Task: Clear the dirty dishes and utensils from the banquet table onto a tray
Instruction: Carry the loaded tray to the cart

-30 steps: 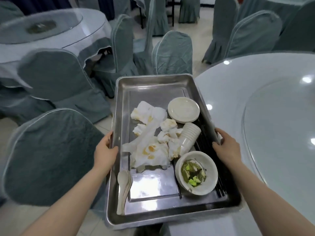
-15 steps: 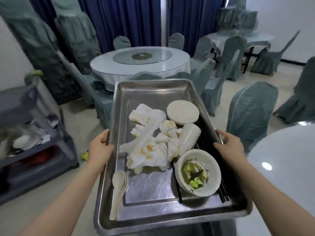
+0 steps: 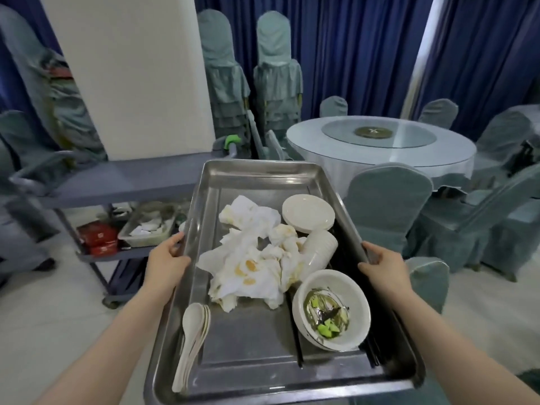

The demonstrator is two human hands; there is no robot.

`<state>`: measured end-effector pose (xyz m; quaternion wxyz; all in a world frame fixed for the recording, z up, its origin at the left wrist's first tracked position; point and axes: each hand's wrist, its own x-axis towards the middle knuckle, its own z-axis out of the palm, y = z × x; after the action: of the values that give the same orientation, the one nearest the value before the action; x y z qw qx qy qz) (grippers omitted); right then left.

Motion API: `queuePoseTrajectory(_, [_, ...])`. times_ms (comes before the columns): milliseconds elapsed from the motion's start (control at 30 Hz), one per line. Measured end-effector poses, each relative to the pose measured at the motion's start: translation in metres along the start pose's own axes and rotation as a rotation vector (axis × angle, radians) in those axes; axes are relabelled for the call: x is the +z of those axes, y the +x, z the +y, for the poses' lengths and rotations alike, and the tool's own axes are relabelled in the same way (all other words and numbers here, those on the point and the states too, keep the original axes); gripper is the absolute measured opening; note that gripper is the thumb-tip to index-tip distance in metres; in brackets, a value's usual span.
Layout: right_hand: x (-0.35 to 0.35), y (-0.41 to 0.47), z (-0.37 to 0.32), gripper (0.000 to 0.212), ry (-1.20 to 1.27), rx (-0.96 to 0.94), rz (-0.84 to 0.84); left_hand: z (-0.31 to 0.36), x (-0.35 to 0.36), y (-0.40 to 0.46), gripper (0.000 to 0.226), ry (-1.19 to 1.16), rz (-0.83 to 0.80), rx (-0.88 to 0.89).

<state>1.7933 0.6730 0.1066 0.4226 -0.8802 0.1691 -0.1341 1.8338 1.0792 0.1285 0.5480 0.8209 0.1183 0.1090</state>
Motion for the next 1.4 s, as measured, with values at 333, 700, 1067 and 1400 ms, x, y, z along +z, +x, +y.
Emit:
queuePoseTrajectory(333, [0.181,0.095,-0.114,0.059,-0.001,-0.126,-0.235,-0.074,-0.099,0.099,0.067,-0.067,0.246,-0.210])
queuePoseTrajectory(700, [0.424,0.260,-0.227,0.057,0.046,-0.256,-0.504,-0.138,-0.161,0.264,0.070,-0.103,0.487,-0.348])
queuePoseTrajectory(1067, [0.622,0.376,-0.353,0.055,-0.026,-0.429,-0.624,-0.177,-0.234,0.446,0.067,-0.168,0.603,-0.454])
queuePoseTrajectory(1400, [0.739,0.466,-0.424,0.053,-0.108,-0.438,-0.744,-0.201,-0.254,0.571,0.068,-0.118,0.578,-0.545])
